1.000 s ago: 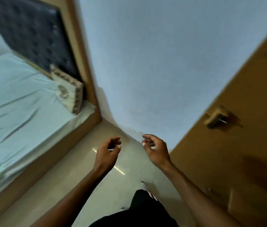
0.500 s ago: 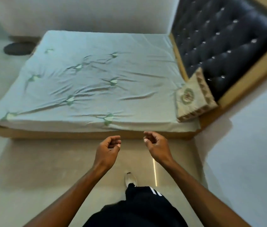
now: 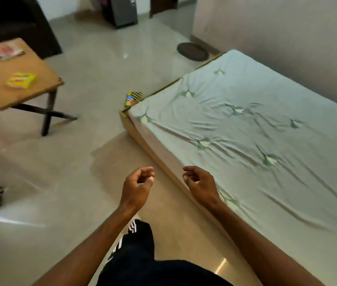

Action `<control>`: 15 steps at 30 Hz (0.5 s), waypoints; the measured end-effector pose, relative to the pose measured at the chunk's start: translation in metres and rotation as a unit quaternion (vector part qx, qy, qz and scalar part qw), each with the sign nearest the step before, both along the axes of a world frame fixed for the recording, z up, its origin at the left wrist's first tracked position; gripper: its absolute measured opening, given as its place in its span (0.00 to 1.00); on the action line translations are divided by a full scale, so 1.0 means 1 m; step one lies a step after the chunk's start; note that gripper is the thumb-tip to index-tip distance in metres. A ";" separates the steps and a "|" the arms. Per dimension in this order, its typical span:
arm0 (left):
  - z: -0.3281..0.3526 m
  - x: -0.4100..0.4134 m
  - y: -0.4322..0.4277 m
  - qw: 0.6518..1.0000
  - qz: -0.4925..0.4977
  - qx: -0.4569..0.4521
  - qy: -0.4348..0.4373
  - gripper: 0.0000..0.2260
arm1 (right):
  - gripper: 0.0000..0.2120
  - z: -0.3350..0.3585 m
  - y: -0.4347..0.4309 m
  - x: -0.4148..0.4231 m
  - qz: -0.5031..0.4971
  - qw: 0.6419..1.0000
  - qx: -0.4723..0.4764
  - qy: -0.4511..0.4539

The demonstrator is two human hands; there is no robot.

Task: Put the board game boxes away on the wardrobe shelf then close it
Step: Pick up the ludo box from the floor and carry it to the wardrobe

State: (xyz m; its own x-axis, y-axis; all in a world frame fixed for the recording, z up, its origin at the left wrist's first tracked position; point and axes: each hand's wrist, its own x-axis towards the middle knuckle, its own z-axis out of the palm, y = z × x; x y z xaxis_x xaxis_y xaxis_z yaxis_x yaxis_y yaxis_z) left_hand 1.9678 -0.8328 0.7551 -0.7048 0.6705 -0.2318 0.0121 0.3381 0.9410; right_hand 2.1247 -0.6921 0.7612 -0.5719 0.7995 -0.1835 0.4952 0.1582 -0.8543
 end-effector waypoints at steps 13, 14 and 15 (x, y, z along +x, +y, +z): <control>0.011 -0.334 0.077 0.993 0.118 -0.005 0.023 0.12 | 0.13 0.003 0.098 -0.357 0.121 0.993 0.008 0.005; 0.008 -0.361 0.090 0.992 0.120 -0.005 0.026 0.12 | 0.13 -0.001 0.111 -0.384 0.127 0.992 0.007 0.003; 0.006 -0.384 0.102 0.992 0.123 -0.007 0.028 0.12 | 0.13 -0.005 0.124 -0.409 0.130 0.991 0.004 0.001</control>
State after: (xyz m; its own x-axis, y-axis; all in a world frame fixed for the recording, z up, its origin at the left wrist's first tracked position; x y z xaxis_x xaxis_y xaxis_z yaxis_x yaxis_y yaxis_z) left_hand 1.5837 -0.7308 0.7612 -0.8584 0.4744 -0.1954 -0.0199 0.3498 0.9366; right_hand 1.7159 -0.5681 0.7567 -0.7595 0.6261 -0.1767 0.4351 0.2870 -0.8534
